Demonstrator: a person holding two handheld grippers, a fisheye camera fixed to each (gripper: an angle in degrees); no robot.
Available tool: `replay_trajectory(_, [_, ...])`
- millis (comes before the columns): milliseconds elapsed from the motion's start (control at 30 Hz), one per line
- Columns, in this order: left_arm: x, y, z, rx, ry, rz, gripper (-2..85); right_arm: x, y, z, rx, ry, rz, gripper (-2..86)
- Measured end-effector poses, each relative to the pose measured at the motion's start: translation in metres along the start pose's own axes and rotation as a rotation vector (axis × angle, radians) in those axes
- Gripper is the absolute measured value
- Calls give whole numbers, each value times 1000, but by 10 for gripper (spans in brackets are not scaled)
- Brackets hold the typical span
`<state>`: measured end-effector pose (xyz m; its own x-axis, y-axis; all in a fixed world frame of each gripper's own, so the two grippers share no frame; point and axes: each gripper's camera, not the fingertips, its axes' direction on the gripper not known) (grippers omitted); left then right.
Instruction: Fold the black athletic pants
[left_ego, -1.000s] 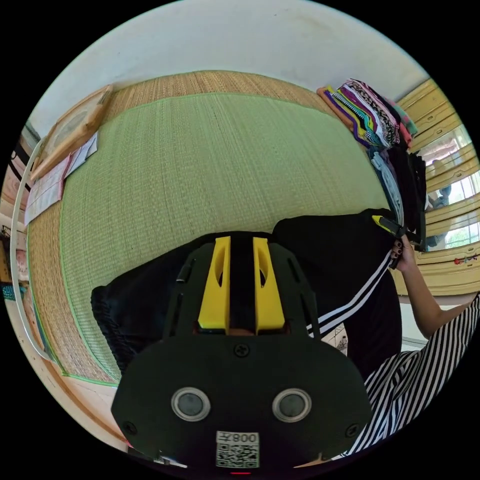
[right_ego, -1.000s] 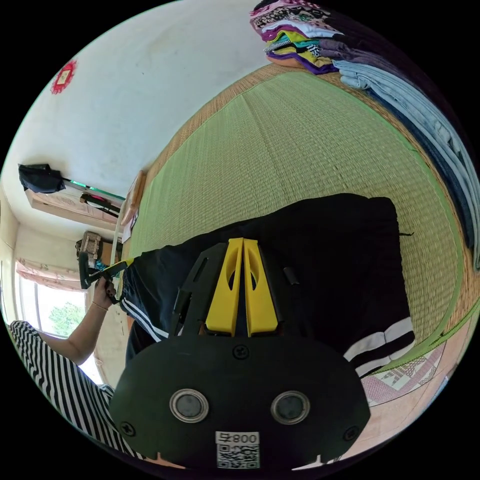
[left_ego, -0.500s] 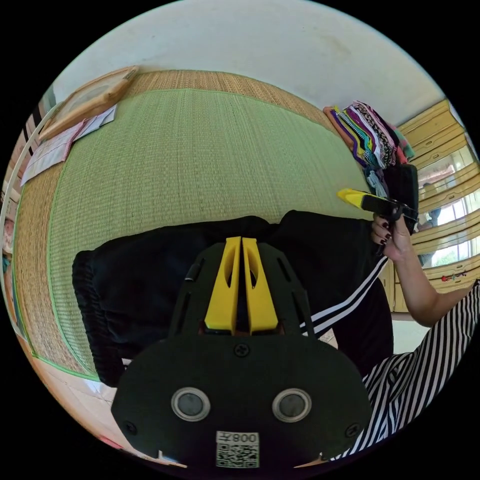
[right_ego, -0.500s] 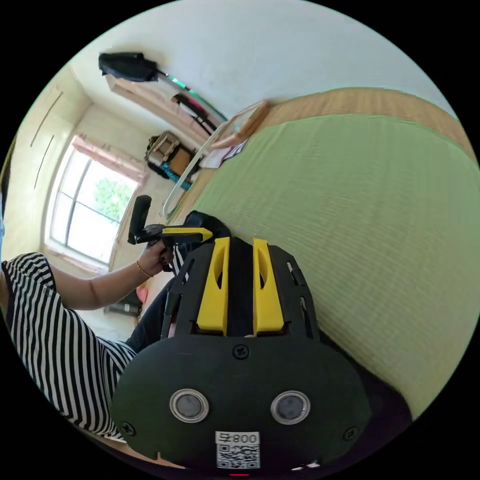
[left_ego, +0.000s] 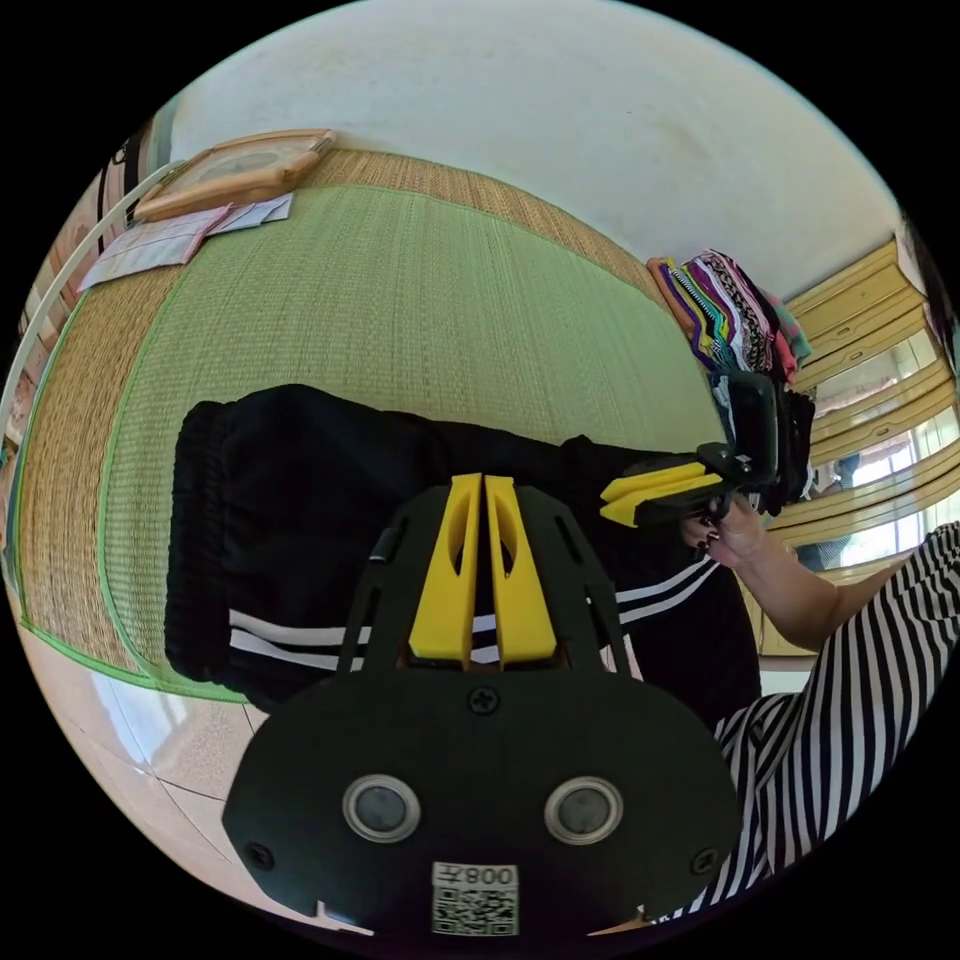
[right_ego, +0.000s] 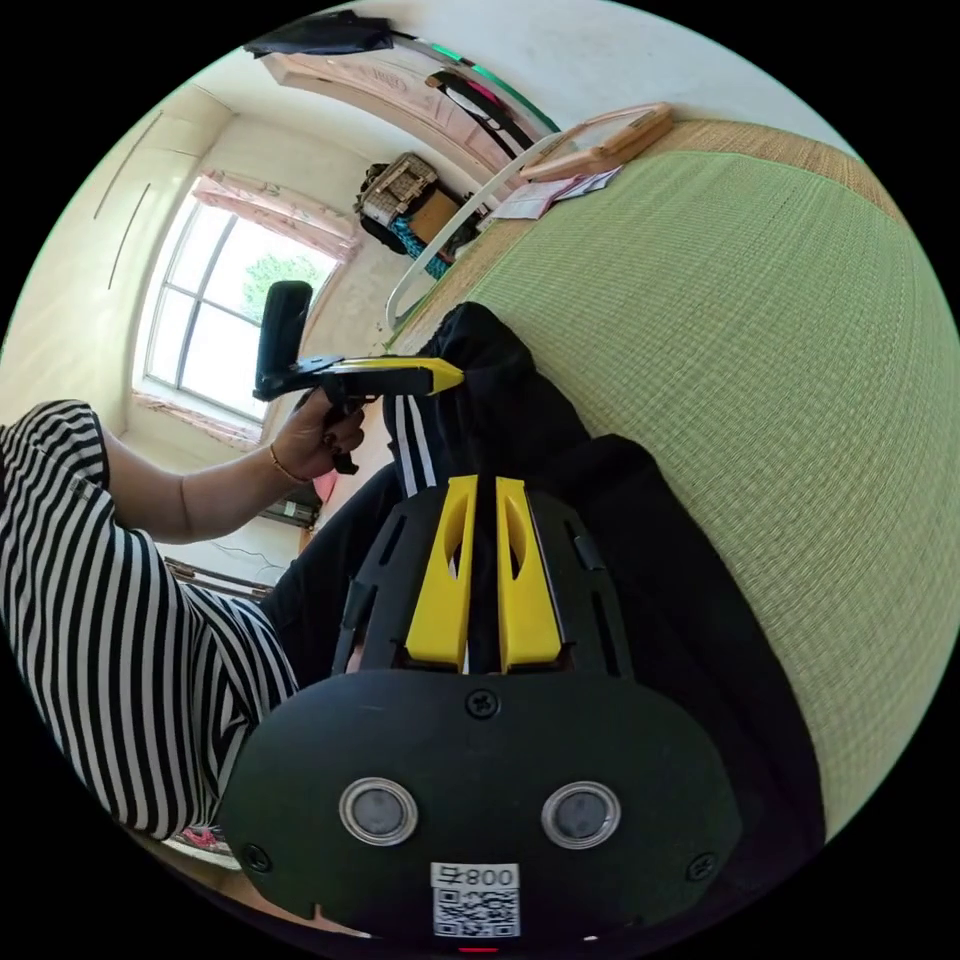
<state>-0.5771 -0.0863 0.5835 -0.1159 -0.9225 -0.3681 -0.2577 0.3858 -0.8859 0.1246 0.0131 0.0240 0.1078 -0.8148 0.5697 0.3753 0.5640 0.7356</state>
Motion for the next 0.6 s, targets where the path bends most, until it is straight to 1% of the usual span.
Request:
replay_trajectory(100, [5, 6, -11, 38, 17, 25, 26, 4, 4, 19, -10, 7, 21, 34])
replay_trajectory(167, [16, 5, -12, 37, 49, 103, 41, 13, 6, 28, -2, -19, 52, 33])
replay_trajectory(267, [31, 3, -6, 11, 53, 210, 54, 19, 7, 34, 23, -6, 59, 31])
replay_trajectory(300, [33, 3, -3, -9, 61, 230, 57, 20, 8, 34, 26, -3, 59, 31])
replay_trajectory(367, [36, 1, 16, -126, 89, 273, 63, 25, 8, 37, 39, -2, 64, 31])
replay_trajectory(467, [36, 4, 33, -226, 41, 287, 57, 31, 10, 39, 46, -3, 71, 32])
replay_trajectory(533, [34, 8, 35, -254, 3, 280, 35, 35, 12, 38, 50, -2, 78, 33])
replay_trajectory(600, [30, 12, 30, -234, 17, 267, 24, 39, 15, 32, 66, 0, 96, 35])
